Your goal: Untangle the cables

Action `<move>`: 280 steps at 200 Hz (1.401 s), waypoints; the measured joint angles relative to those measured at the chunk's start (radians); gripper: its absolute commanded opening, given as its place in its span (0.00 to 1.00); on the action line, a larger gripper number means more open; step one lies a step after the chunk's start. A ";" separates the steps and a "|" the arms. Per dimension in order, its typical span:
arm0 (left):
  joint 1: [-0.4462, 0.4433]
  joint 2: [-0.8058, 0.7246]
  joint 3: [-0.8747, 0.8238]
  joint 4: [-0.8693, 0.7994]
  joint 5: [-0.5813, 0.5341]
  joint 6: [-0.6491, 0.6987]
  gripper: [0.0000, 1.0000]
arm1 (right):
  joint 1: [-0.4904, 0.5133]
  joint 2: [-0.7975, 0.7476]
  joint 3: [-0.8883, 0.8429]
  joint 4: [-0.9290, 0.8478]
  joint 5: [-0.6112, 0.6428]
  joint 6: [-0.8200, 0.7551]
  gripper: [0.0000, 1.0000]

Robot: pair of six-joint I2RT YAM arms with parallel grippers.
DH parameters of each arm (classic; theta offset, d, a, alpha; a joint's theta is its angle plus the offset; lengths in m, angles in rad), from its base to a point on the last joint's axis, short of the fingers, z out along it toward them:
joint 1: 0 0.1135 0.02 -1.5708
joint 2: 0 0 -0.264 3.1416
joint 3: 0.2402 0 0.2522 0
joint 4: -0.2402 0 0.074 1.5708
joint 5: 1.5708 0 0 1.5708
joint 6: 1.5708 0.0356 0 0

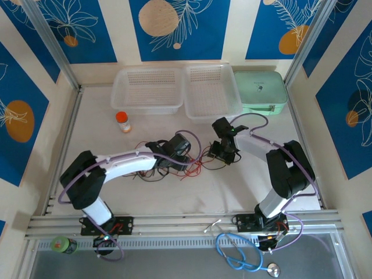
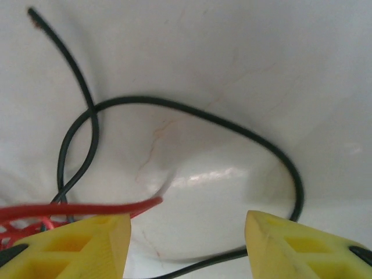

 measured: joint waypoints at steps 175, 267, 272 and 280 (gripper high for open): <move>0.015 0.115 -0.073 0.232 0.038 -0.060 0.55 | 0.089 -0.011 -0.090 -0.003 -0.027 0.465 0.15; 0.017 0.115 -0.095 0.251 -0.002 -0.080 0.12 | 0.035 -0.103 -0.108 -0.056 0.067 0.399 0.00; 0.018 0.114 -0.097 0.253 -0.006 -0.087 0.11 | 0.018 -0.136 -0.114 -0.069 0.084 0.391 0.00; 0.018 0.111 -0.099 0.256 -0.008 -0.085 0.10 | -0.020 -0.199 -0.125 -0.093 0.117 0.371 0.00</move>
